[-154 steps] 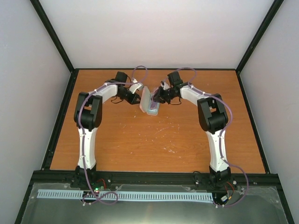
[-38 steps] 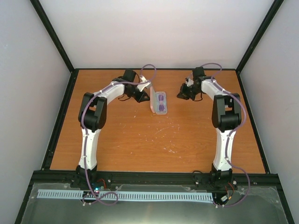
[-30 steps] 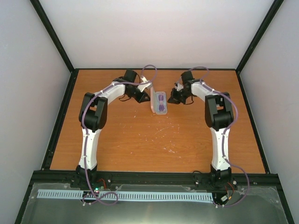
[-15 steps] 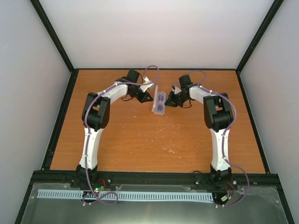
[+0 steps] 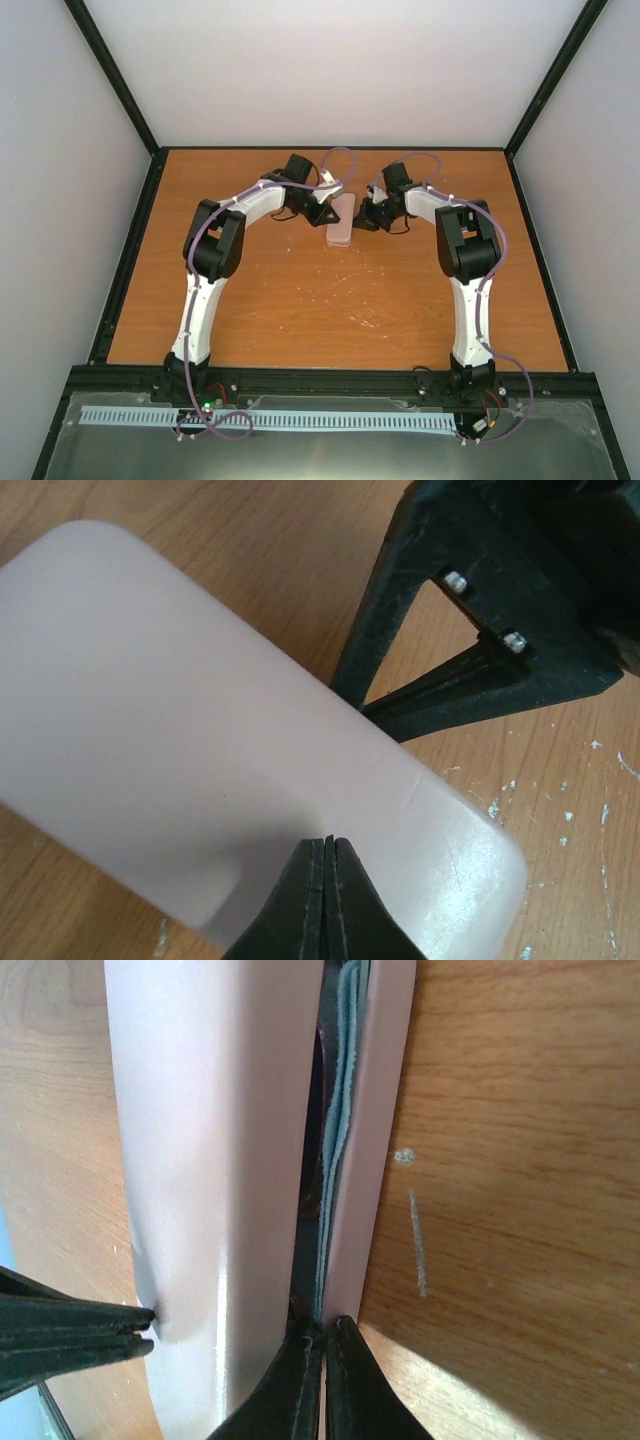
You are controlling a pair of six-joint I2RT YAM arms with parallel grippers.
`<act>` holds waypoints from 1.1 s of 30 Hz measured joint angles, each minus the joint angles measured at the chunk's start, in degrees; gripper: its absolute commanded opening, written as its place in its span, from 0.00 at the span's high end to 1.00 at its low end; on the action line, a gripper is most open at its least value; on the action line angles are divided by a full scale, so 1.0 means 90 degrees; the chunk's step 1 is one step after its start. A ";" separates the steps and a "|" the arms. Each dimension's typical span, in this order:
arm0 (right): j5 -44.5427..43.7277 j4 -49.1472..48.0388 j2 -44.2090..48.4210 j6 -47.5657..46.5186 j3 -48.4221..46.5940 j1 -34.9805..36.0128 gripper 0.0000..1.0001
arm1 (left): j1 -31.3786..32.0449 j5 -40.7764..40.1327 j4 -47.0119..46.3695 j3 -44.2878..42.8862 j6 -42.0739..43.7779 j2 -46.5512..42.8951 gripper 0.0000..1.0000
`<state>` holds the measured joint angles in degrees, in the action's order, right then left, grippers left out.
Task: Organize the sunglasses
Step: Close the sunglasses case at the center of the board, then reset both arms
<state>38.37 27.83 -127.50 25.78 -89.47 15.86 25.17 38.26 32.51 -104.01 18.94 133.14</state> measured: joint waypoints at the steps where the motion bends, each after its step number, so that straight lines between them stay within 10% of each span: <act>1: -0.0007 -0.0022 0.0010 -0.0002 0.0024 0.0000 0.97 | 0.0027 0.0012 -0.0007 0.0000 0.0000 0.0000 0.99; 14: -0.0974 0.1435 0.1054 -0.0461 0.0245 -0.0117 0.77 | 0.0000 -0.0182 -0.0085 0.0304 0.0107 -0.0187 0.96; 18: -0.1222 0.1741 0.1462 -0.0590 0.0248 -0.0296 0.74 | -0.0053 -0.0199 -0.0138 0.0418 0.0112 -0.0260 0.71; 22: -0.1292 0.1795 0.1775 -0.0627 0.0364 -0.0546 0.75 | -0.0204 -0.0226 -0.0223 0.0600 -0.0138 -0.0498 0.04; 33: -0.1962 0.2052 0.2506 -0.0678 0.0799 -0.2424 0.73 | -0.2557 -0.0471 -0.0685 0.1965 -0.0566 -0.3538 0.01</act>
<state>20.71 46.30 -104.95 19.68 -82.28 -5.96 2.15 34.02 26.35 -86.32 13.85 101.30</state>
